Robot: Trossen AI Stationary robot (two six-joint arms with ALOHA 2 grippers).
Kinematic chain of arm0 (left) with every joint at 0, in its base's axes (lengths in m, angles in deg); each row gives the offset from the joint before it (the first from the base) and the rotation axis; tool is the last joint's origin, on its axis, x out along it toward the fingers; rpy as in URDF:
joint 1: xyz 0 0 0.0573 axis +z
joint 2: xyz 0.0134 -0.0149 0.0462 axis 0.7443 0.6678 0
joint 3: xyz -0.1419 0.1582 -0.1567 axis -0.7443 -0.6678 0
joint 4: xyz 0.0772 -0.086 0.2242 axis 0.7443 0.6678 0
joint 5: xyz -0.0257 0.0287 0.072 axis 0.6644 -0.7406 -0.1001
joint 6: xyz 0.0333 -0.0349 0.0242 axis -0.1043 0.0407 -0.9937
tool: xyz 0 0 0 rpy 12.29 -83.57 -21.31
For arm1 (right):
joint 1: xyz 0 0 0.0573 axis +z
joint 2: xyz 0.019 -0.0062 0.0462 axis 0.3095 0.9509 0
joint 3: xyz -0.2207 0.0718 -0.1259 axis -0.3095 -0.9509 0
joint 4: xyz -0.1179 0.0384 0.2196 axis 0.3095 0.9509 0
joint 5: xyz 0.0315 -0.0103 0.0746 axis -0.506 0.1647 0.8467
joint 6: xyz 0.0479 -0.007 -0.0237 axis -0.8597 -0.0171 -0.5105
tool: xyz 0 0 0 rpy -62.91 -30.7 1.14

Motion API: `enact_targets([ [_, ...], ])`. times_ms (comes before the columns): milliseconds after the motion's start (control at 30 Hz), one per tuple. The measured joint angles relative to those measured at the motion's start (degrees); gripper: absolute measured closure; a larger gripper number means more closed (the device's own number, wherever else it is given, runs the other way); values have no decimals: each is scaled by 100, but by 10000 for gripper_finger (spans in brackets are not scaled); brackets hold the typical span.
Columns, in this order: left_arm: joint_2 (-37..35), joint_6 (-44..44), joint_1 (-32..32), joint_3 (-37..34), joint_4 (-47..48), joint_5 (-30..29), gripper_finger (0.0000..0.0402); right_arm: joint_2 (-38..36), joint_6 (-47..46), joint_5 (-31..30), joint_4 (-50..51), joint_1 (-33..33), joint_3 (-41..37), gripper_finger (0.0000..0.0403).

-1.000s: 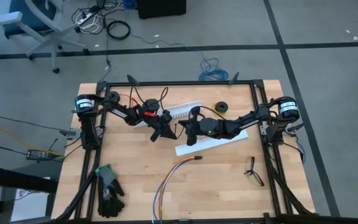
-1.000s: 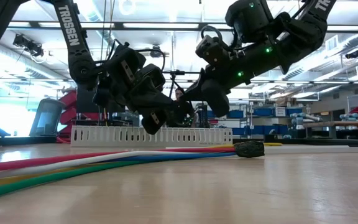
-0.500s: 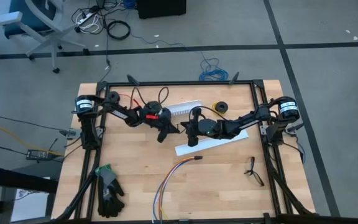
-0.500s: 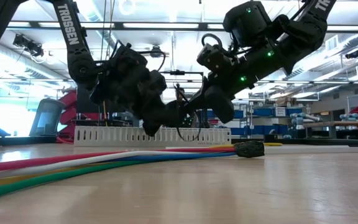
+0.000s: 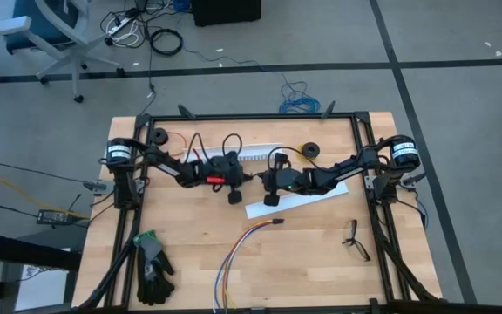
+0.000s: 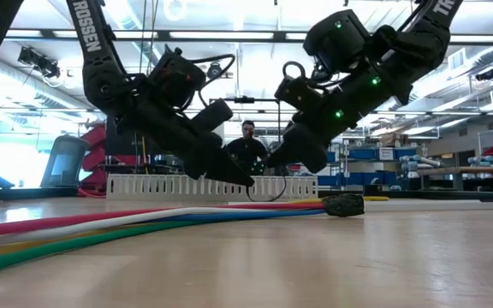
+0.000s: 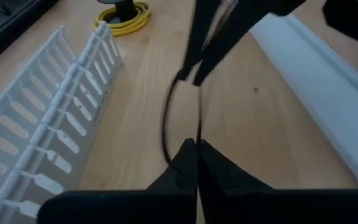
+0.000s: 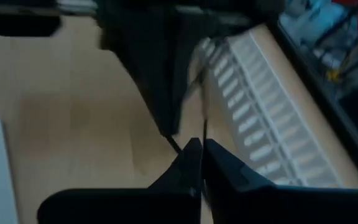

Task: Ziptie cables
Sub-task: Wrap the cables together using the black zip tie

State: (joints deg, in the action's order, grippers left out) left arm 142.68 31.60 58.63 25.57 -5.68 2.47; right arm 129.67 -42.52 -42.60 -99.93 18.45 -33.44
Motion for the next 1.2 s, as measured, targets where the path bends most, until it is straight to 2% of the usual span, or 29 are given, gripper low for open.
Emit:
enact_targets([
  [133, 0, 214, -8, 0, 2, -1, 371, 1, -411, -15, 88, -11, 0, 370],
  [300, 0, 632, -9, 0, 2, -5, 331, -26, -465, -16, 83, 5, 0, 333],
  [533, 0, 794, -9, 0, 0, -4, 282, -145, -428, -577, 325, 121, -4, 301],
  [1000, -166, 735, -2, 0, -260, 132, 275, -686, -785, -558, 848, 394, -2, 303],
  [1067, -294, 589, -4, 0, -276, 133, 275, -684, -777, -345, 908, 390, -2, 302],
  [1200, -578, 127, -4, 0, -36, 172, 279, -680, -913, 1073, 1125, 59, -6, 307],
])
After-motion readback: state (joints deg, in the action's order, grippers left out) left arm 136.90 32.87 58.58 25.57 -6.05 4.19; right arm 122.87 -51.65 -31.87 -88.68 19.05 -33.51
